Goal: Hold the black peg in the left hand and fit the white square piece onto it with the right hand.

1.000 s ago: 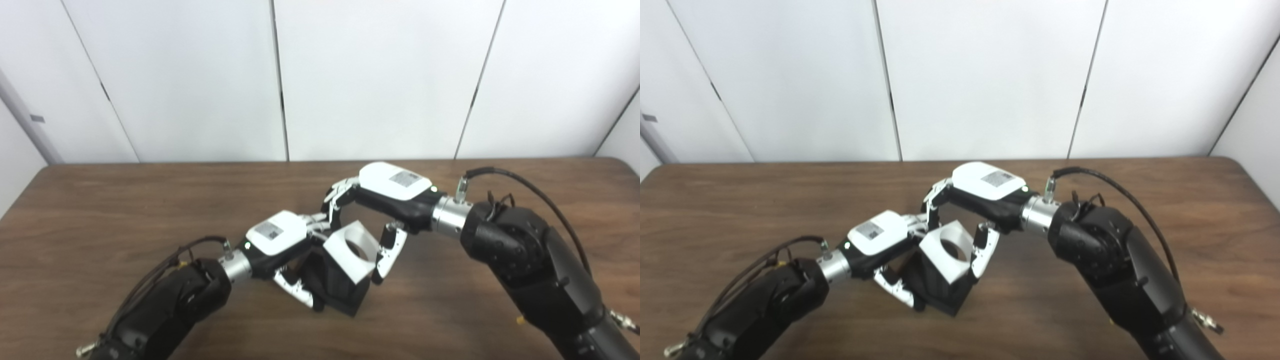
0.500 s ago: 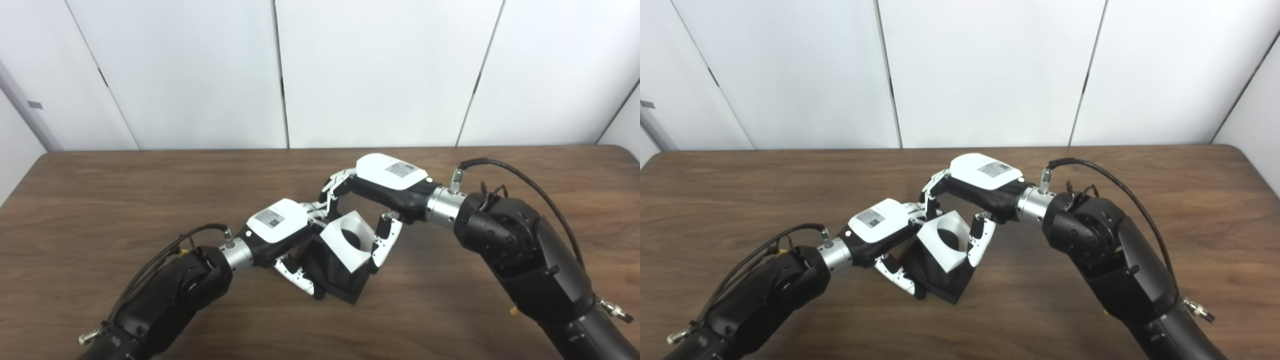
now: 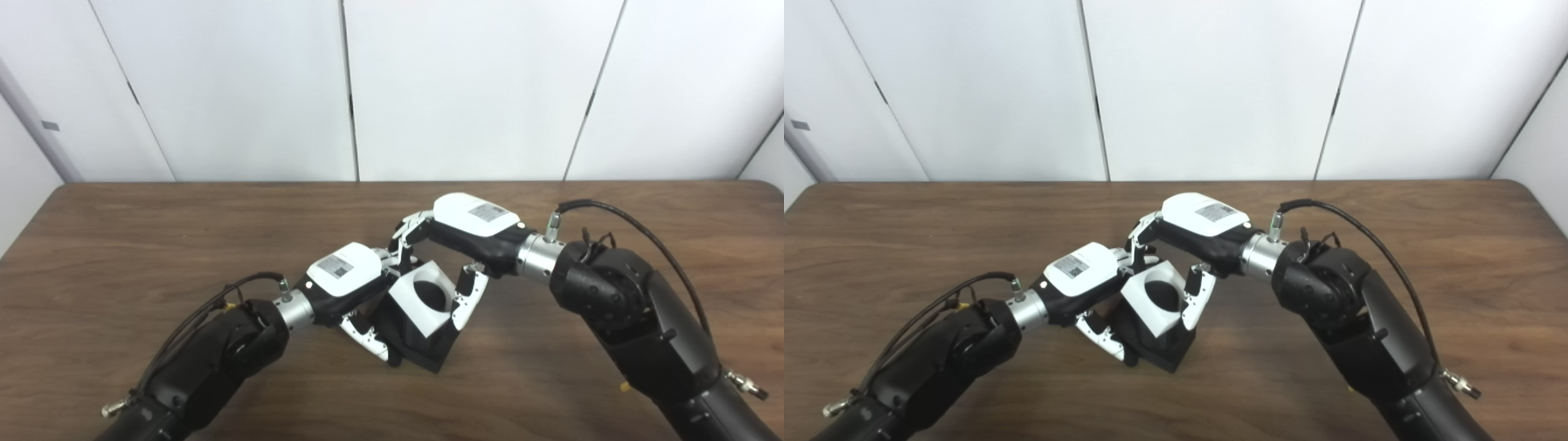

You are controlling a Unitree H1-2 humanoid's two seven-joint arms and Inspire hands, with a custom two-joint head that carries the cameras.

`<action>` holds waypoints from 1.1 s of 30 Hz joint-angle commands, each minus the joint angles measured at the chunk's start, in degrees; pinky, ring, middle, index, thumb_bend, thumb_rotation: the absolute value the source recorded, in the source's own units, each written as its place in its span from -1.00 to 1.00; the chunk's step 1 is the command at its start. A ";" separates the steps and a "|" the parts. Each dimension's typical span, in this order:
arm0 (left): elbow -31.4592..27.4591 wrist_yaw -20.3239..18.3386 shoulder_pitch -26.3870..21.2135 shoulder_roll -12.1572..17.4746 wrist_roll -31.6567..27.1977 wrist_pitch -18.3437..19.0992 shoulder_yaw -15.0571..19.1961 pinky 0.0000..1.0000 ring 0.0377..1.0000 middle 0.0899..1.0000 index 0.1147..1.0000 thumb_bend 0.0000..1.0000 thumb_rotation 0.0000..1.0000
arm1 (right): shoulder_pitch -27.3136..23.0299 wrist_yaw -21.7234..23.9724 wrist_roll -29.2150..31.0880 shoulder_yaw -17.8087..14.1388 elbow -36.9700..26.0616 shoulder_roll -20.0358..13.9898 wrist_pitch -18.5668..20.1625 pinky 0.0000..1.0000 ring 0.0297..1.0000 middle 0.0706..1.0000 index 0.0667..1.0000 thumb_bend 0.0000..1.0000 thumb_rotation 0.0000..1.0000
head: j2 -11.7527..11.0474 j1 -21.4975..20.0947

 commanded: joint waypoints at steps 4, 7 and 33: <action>0.62 -4.93 1.27 -0.95 4.72 2.28 -2.69 0.75 0.92 0.83 -0.15 0.04 -0.84 | -2.11 -0.69 -0.01 0.57 -1.19 1.26 -0.23 0.67 0.72 0.49 -0.12 0.03 -0.72 | 0.21 0.17; 0.62 -4.53 1.18 -0.98 5.33 2.21 -2.92 0.76 0.91 0.84 -0.15 0.04 -0.84 | -2.09 -0.59 -0.32 1.05 -1.01 1.80 -0.10 0.68 0.73 0.49 -0.12 0.03 -0.72 | 0.26 0.18; 1.20 -3.82 1.33 -0.88 4.35 1.50 -2.63 0.76 0.90 0.85 -0.15 0.04 -0.85 | -2.90 4.87 -3.61 5.08 1.79 -1.73 2.02 0.56 0.67 0.57 -0.08 0.02 -0.68 | 0.47 0.09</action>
